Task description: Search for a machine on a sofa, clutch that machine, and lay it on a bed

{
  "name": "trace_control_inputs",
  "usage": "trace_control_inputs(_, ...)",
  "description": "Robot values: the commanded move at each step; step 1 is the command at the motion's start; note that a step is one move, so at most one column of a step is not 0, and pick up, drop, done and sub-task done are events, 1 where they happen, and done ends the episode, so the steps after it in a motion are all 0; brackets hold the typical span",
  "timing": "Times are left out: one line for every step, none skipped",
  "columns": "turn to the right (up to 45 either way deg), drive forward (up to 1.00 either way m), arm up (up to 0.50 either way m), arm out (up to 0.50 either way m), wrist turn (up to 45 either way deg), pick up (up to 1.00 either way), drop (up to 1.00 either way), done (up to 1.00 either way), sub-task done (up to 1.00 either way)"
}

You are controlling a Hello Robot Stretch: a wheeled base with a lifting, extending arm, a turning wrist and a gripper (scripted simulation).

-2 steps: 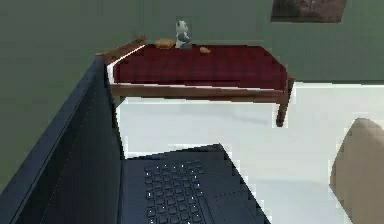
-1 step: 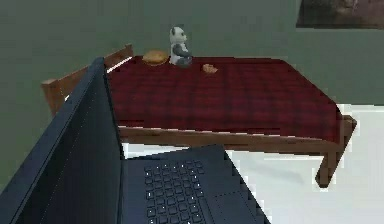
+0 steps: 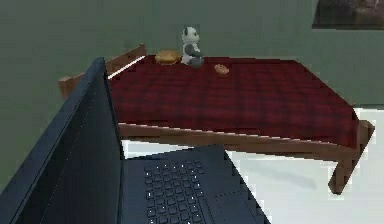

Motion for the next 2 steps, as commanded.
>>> trace_control_inputs(0.0,1.00,0.00,0.00,0.0,0.00,0.00,0.00,0.00)
trace_control_inputs(-27.0,0.00,0.00,0.00,0.0,0.00,0.00,0.00,0.00)
